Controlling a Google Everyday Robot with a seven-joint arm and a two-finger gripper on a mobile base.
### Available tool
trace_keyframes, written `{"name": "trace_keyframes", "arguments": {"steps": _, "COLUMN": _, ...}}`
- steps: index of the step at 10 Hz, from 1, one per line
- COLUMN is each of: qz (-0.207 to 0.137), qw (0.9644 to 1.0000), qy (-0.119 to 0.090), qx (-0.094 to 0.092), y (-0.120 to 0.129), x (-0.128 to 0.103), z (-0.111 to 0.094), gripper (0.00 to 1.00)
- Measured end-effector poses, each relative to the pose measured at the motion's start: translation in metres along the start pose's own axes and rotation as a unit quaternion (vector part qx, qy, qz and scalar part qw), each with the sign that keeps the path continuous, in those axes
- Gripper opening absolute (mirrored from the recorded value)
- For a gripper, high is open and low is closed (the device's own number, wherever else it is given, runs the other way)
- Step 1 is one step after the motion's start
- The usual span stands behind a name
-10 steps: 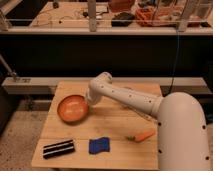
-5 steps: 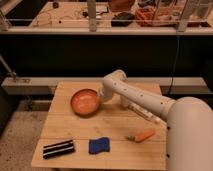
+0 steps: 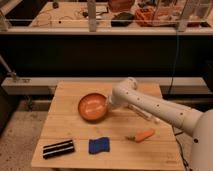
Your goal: Drag the ceramic bowl in a circle
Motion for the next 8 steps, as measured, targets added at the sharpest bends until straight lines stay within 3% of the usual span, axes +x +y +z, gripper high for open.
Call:
{"name": "trace_keyframes", "arguments": {"steps": 3, "qz": -0.01, "qw": 0.9998, "qy": -0.015, "qx": 0.012, "y": -0.007, "x": -0.058, "z": -0.015, "gripper": 0.01}}
{"name": "trace_keyframes", "arguments": {"steps": 4, "qz": -0.013, "qw": 0.9996, "qy": -0.018, "qx": 0.015, "y": -0.013, "x": -0.063, "z": -0.015, "gripper": 0.01}}
{"name": "trace_keyframes", "arguments": {"steps": 7, "qz": -0.065, "qw": 0.9971, "qy": -0.033, "qx": 0.023, "y": -0.063, "x": -0.085, "z": -0.005, "gripper": 0.01}}
{"name": "trace_keyframes", "arguments": {"steps": 8, "qz": -0.09, "qw": 0.9948, "qy": -0.038, "qx": 0.029, "y": -0.086, "x": -0.089, "z": 0.002, "gripper": 0.01}}
